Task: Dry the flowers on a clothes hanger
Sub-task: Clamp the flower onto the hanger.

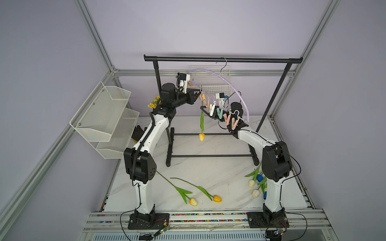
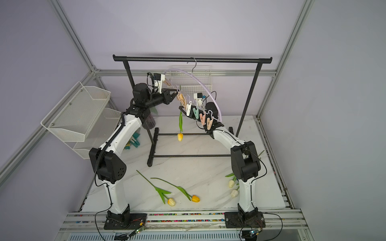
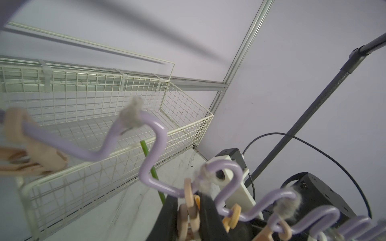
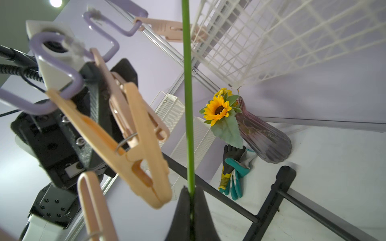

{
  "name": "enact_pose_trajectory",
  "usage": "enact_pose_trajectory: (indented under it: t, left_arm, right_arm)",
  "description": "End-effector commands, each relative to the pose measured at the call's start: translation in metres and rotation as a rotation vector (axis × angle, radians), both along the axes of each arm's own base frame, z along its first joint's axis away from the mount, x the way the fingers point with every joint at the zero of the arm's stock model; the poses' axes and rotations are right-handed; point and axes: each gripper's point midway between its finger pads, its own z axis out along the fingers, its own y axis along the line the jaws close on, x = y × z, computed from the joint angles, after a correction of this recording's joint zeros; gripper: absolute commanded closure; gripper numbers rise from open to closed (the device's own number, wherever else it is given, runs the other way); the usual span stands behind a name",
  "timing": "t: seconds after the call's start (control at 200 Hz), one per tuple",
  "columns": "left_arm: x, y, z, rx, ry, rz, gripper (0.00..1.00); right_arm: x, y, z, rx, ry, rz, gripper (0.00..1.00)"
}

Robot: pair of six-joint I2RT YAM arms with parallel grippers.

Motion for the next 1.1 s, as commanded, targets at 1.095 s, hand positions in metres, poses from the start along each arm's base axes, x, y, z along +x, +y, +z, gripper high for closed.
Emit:
enact_pose_trajectory:
  t: [1.095]
  left_arm:
    - [-0.006, -0.003, 0.018, -0.031, -0.056, -0.015, 0.83]
  right_arm:
    - [-0.031, -0.001, 0.03, 0.064, -0.055, -0.002, 1.0]
